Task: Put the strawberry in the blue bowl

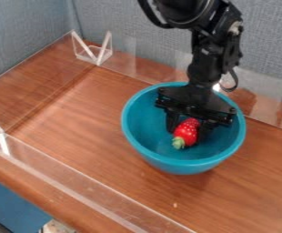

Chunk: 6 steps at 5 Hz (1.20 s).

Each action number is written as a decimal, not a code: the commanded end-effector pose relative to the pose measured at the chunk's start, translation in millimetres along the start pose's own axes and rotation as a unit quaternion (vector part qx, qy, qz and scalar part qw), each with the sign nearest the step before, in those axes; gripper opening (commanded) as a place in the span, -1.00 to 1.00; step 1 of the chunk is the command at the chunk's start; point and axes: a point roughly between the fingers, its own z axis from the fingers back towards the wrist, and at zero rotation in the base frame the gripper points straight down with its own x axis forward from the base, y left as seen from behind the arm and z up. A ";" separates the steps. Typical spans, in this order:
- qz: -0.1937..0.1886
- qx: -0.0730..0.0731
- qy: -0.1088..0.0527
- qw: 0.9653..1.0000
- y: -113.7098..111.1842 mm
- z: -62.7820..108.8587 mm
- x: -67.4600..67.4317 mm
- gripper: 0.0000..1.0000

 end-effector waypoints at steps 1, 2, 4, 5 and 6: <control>-0.005 -0.001 0.013 1.000 -9.3 -9.0 -8.0 -1.00; -0.005 -0.002 0.016 1.000 -11.0 -12.4 -8.3 -1.00; 0.004 -0.002 0.017 1.000 1.5 -9.3 -13.4 1.00; 0.023 -0.001 0.013 1.000 9.9 -7.0 -13.7 1.00; 0.048 0.002 0.010 0.999 9.4 1.3 -17.8 1.00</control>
